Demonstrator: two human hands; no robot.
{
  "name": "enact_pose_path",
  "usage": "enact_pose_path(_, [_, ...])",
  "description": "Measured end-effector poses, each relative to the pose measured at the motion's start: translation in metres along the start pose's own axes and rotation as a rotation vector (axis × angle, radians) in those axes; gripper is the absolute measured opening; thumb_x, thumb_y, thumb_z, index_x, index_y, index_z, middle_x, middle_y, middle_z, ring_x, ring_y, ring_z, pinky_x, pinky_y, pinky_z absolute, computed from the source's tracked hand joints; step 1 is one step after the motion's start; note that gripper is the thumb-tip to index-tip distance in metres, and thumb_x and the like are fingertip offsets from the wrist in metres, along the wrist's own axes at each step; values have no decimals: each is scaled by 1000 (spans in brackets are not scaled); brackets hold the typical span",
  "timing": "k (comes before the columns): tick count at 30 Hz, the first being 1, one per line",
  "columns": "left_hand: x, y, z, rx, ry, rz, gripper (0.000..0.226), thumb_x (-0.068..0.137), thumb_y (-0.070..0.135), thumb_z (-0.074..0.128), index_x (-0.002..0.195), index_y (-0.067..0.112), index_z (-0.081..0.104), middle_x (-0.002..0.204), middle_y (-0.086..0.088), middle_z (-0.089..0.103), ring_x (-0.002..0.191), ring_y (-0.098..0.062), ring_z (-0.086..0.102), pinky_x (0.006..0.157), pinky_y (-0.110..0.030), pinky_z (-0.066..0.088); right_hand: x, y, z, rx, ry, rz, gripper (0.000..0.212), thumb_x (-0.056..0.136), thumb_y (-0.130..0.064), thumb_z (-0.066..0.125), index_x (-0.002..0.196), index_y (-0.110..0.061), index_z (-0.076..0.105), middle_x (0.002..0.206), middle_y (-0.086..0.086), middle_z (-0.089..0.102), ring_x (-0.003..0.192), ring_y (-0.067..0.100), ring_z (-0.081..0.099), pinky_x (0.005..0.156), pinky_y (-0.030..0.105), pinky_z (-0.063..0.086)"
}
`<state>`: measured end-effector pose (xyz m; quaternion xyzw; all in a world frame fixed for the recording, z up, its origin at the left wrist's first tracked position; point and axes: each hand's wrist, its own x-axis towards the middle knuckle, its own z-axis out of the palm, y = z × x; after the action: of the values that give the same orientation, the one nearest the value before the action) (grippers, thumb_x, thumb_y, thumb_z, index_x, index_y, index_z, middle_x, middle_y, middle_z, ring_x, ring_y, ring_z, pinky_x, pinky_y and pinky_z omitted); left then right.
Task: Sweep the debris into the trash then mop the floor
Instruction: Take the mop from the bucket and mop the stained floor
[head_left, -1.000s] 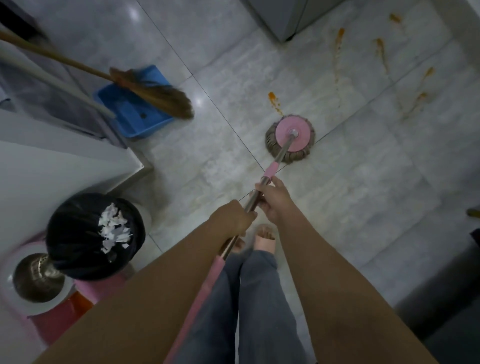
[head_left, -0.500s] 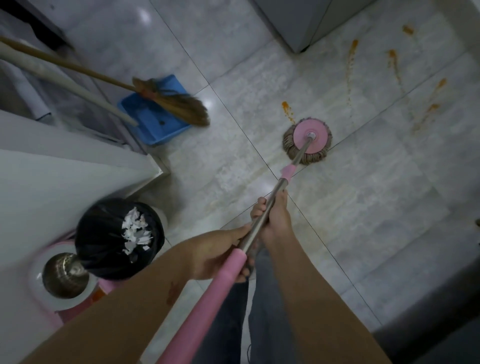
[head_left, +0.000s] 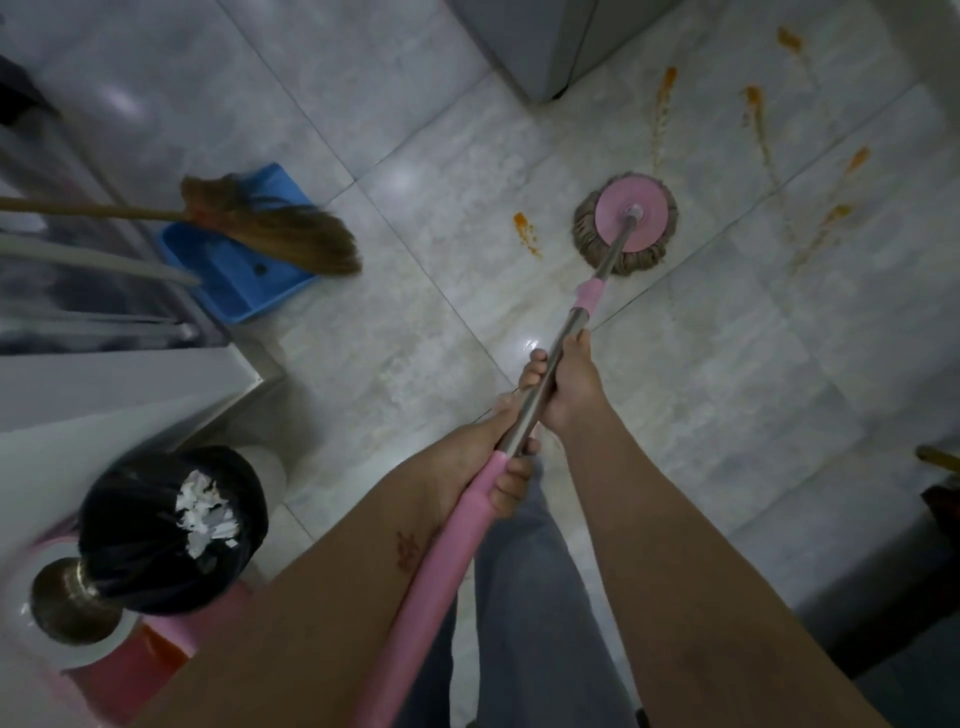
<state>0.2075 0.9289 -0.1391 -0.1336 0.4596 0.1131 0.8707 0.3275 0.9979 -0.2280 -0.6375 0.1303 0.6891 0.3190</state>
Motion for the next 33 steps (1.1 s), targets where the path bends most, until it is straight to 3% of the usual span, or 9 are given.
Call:
enact_pose_path(6, [41, 66, 65, 31, 57, 4, 50, 94, 57, 42, 78, 11, 51, 47, 3, 45, 31, -7, 39, 30, -13, 31, 39, -94, 18, -122, 106, -104, 50, 106, -34, 28, 152, -45, 12, 62, 1, 34, 34, 8, 35, 36, 15, 34])
enact_pose_path(11, [44, 79, 64, 55, 74, 8, 49, 95, 56, 43, 78, 11, 51, 48, 3, 45, 32, -7, 40, 30, -13, 32, 51, -101, 29, -202, 145, -129, 46, 104, -31, 25, 150, -33, 22, 61, 2, 33, 33, 9, 33, 35, 15, 32])
enact_pose_path(21, [-48, -1, -35, 43, 166, 42, 50, 95, 55, 45, 74, 11, 55, 48, 1, 46, 32, -9, 42, 30, -15, 35, -10, 49, 52, -272, 69, -45, 43, 104, -32, 25, 147, -43, 25, 60, 1, 35, 35, 9, 34, 36, 16, 33])
enact_pose_path(27, [-128, -61, -104, 22, 255, 9, 47, 89, 57, 52, 81, 10, 54, 52, -1, 45, 34, -10, 40, 32, -16, 34, -66, 163, 69, -235, -4, 86, 42, 102, -45, 29, 144, -47, 25, 58, 0, 36, 41, 12, 35, 44, 21, 35])
enact_pose_path(33, [-133, -54, -117, 103, 323, -2, 47, 89, 58, 53, 85, 11, 52, 52, -1, 47, 34, -11, 39, 33, -17, 34, -63, 174, 79, -192, -31, 99, 38, 97, -57, 33, 134, -49, 34, 61, 0, 39, 43, 13, 38, 47, 21, 37])
